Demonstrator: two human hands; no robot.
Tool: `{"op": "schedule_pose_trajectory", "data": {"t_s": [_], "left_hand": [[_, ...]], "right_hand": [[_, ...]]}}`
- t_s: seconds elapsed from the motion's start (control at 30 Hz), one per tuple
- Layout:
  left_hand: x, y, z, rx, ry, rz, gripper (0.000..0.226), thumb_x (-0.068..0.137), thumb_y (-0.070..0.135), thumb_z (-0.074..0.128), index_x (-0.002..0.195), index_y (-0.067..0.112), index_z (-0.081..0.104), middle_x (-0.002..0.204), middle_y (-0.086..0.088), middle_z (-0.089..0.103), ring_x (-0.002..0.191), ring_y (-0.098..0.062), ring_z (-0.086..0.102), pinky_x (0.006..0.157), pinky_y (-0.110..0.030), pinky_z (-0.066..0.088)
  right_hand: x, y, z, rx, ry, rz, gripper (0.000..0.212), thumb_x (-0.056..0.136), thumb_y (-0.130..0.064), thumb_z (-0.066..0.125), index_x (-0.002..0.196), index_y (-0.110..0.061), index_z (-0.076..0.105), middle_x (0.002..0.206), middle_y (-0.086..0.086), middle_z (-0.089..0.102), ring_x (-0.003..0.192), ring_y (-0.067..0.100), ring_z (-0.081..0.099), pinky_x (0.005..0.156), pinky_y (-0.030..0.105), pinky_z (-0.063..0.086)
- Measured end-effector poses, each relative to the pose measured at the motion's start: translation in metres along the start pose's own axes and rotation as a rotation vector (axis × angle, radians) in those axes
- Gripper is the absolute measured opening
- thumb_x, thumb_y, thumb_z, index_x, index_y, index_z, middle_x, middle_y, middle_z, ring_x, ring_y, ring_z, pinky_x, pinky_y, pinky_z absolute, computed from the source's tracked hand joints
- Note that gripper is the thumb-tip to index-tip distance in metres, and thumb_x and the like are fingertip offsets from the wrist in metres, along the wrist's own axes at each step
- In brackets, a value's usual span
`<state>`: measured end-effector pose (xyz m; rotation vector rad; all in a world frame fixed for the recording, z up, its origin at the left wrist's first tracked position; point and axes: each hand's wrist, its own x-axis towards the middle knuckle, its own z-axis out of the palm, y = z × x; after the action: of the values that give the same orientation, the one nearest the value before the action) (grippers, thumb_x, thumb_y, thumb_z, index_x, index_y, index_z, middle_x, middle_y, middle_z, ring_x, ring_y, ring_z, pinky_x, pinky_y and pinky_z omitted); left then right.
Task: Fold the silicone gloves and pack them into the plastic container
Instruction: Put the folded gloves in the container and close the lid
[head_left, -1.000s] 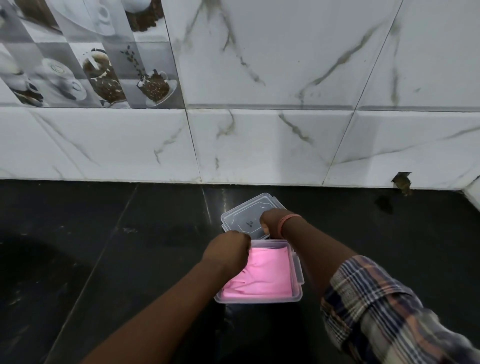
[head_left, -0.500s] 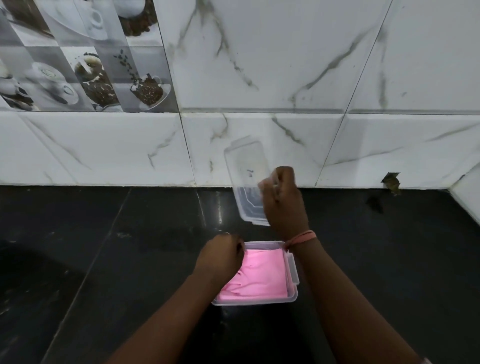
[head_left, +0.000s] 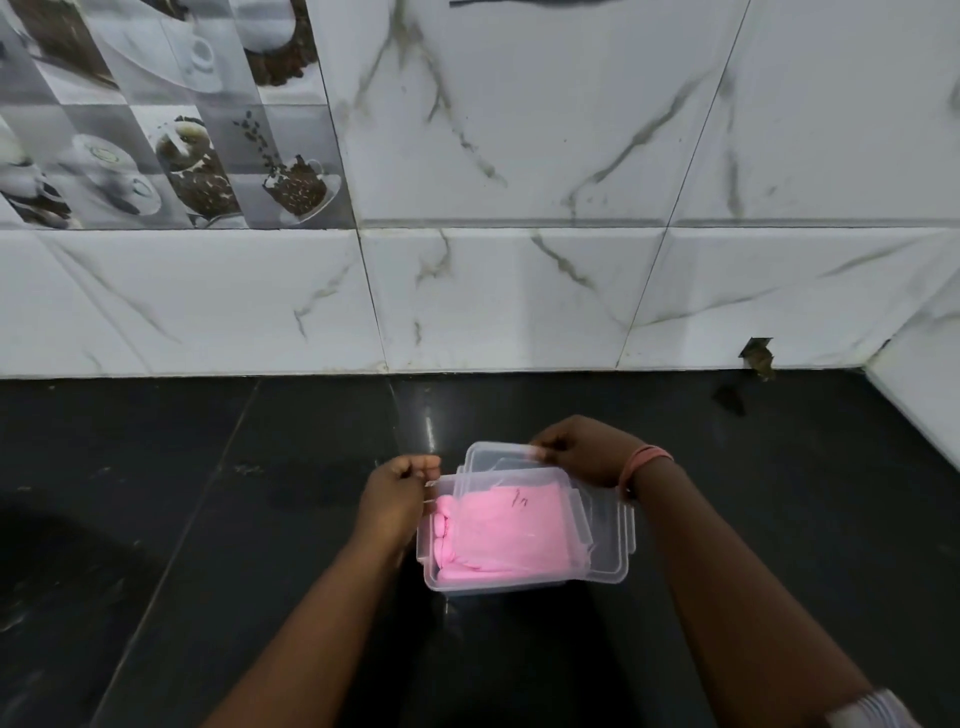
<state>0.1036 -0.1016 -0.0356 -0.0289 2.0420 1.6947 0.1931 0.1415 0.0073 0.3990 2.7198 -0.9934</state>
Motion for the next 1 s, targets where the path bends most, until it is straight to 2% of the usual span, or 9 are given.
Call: {"op": "schedule_pose_trajectory", "data": {"t_s": [0.07,0.13,0.2,0.27,0.33,0.4,0.47,0.83,1.0], "left_hand": [[-0.004,0.001,0.000,-0.049,-0.047,-0.037,0.022,0.102,0.016,0.057,0.097,0.007,0.076,0.084,-0.009,0.076,0.067,-0.016,0.067,0.064,-0.028,0.054],[-0.006,-0.003,0.000,0.012,-0.042,0.004,0.019,0.097,0.024,0.068,0.093,0.009,0.079,0.086,-0.010,0.080,0.069,-0.018,0.069,0.066,-0.030,0.056],[-0.006,-0.009,0.000,0.034,0.006,0.034,0.010,0.091,0.015,0.076,0.097,0.007,0.078,0.092,-0.015,0.079,0.071,-0.019,0.068,0.063,-0.028,0.055],[-0.004,-0.015,0.000,0.015,0.049,0.030,0.014,0.087,0.006,0.079,0.101,0.005,0.075,0.094,-0.016,0.078,0.073,-0.021,0.068,0.061,-0.028,0.055],[-0.002,-0.019,-0.001,0.040,0.106,0.034,0.016,0.085,0.001,0.078,0.099,0.008,0.076,0.092,-0.010,0.078,0.081,-0.025,0.074,0.071,-0.034,0.061],[0.001,-0.024,-0.002,0.077,0.141,0.032,0.016,0.084,0.001,0.077,0.095,0.013,0.076,0.090,-0.005,0.079,0.087,-0.026,0.076,0.083,-0.044,0.063],[0.001,-0.026,-0.001,0.062,0.144,0.028,0.016,0.084,0.000,0.076,0.094,0.013,0.075,0.090,-0.006,0.079,0.089,-0.028,0.076,0.084,-0.045,0.063],[0.001,-0.035,0.002,0.074,0.172,0.052,0.014,0.088,0.003,0.072,0.097,0.013,0.073,0.092,-0.004,0.077,0.091,-0.025,0.074,0.088,-0.045,0.061],[-0.011,-0.048,0.011,0.125,0.192,0.154,0.009,0.101,0.019,0.059,0.105,0.022,0.066,0.105,-0.003,0.073,0.096,-0.021,0.070,0.090,-0.047,0.059]], "right_hand": [[0.011,-0.003,0.013,-0.051,-0.031,-0.017,0.019,0.097,-0.026,0.061,0.101,-0.020,0.078,0.097,-0.007,0.074,0.088,0.011,0.066,0.086,0.028,0.050],[0.020,-0.007,0.024,-0.076,-0.031,-0.027,0.018,0.096,-0.020,0.060,0.093,-0.021,0.078,0.088,-0.009,0.071,0.078,0.008,0.061,0.081,0.027,0.046],[0.023,-0.013,0.032,-0.098,-0.003,-0.032,0.019,0.095,-0.017,0.060,0.094,-0.019,0.079,0.094,-0.003,0.074,0.080,0.008,0.059,0.080,0.024,0.041],[0.023,-0.021,0.038,-0.139,0.049,-0.043,0.020,0.096,-0.017,0.060,0.104,-0.013,0.078,0.107,0.002,0.073,0.092,0.012,0.061,0.083,0.021,0.038],[0.025,-0.026,0.046,-0.152,0.098,-0.038,0.021,0.097,-0.018,0.059,0.107,-0.013,0.077,0.110,0.005,0.072,0.101,0.019,0.064,0.086,0.021,0.040],[0.026,-0.029,0.053,-0.194,0.134,-0.010,0.023,0.098,-0.020,0.056,0.105,-0.020,0.078,0.111,0.003,0.071,0.104,0.022,0.062,0.096,0.030,0.043],[0.026,-0.030,0.058,-0.259,0.173,0.025,0.025,0.099,-0.025,0.052,0.104,-0.028,0.076,0.112,-0.002,0.066,0.107,0.022,0.056,0.101,0.040,0.038],[0.016,-0.020,0.086,-0.344,0.338,-0.022,0.028,0.098,-0.027,0.046,0.104,-0.030,0.074,0.106,-0.001,0.063,0.099,0.024,0.057,0.091,0.041,0.044],[0.012,-0.016,0.098,-0.322,0.475,-0.104,0.028,0.096,-0.031,0.045,0.098,-0.028,0.073,0.096,-0.004,0.066,0.086,0.019,0.059,0.083,0.041,0.049]]}}
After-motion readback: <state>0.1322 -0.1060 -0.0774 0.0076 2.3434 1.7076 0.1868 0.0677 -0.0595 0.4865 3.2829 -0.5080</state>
